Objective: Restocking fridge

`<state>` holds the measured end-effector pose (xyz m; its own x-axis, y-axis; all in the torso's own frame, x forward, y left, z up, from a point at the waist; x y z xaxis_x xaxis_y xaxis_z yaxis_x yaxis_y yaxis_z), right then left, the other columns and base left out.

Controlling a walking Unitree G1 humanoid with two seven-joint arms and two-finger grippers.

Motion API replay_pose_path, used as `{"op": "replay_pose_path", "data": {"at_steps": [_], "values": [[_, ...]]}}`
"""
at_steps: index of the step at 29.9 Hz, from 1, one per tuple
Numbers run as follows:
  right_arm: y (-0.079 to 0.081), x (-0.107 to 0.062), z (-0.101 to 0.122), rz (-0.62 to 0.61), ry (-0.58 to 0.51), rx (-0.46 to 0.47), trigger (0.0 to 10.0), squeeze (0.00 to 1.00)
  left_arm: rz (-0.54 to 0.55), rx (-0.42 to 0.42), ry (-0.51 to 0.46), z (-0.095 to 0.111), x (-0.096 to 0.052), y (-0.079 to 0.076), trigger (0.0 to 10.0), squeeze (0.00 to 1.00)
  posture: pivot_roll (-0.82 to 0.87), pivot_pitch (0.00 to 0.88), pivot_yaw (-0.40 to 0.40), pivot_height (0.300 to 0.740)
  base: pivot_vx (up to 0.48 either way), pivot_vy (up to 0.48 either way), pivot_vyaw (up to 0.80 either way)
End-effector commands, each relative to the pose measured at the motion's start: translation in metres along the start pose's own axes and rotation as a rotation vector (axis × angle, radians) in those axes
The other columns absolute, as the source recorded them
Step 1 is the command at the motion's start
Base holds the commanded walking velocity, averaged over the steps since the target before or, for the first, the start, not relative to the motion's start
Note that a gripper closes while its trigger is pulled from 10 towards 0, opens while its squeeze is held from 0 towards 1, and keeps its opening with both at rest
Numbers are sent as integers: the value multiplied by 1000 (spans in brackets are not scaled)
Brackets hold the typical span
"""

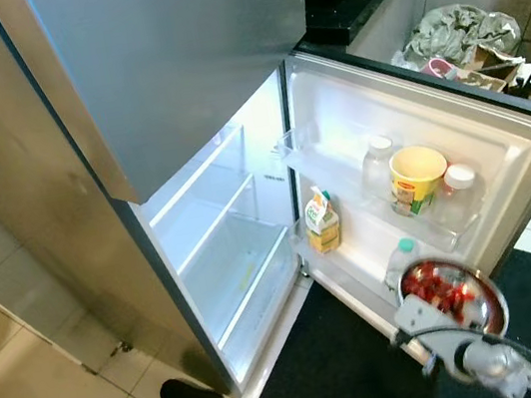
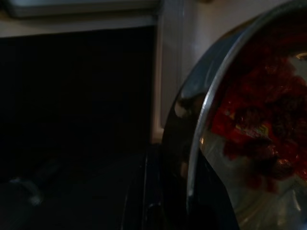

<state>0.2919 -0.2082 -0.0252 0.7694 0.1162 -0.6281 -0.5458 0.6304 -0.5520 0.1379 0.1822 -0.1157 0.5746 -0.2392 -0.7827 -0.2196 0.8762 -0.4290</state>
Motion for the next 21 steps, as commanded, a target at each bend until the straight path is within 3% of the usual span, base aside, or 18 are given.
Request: {"op": "replay_pose_path", "data": {"at_steps": [1, 4, 8, 12, 16, 19, 21], "values": [[-41, -3, 4, -168, 1, 18, 10000, 0, 11, 1, 20, -6, -1, 2, 10000, 0, -21, 50, 6, 740, 0, 0, 0], [-54, -4, 8, -204, -8, 11, 10000, 0, 11, 2, 21, -7, -2, 2, 10000, 0, -20, 52, 7, 740, 0, 0, 0], [-108, -14, 22, -340, -32, -43, 10000, 0, 11, 8, 26, -9, -3, 3, 10000, 0, -16, 58, 6, 740, 0, 0, 0], [-117, -16, 22, -346, -28, -37, 10000, 0, 10, 8, 25, -9, -3, 3, 10000, 0, -17, 59, 5, 740, 0, 0, 0], [-101, -12, 19, -264, -34, -16, 10000, 0, 7, 11, 26, -9, -2, 2, 10000, 0, -17, 59, 5, 740, 0, 0, 0], [-46, -1, 13, -107, -40, 20, 10000, 0, 0, 24, 32, -10, -2, 1, 10000, 0, -16, 59, 10, 740, 0, 0, 0], [-29, 1, 13, -69, -43, 37, 10000, 0, -2, 31, 34, -10, -2, 1, 10000, 0, -15, 59, 12, 740, 0, 0, 0]]}}
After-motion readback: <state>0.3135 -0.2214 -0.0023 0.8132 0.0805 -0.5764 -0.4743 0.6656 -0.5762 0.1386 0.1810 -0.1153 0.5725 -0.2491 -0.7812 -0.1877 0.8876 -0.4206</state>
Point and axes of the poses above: a point about 5 cm out from each wrist's last joint towards the gripper, its own x axis pointing out of the wrist towards the gripper, its own z axis along the axis of the wrist's last joint, y = z × x, the point moved 2 cm from there along x, pointing out of the wrist towards the gripper, and after that the axes turned 6 degrees about -x, right-handed, at the moved point
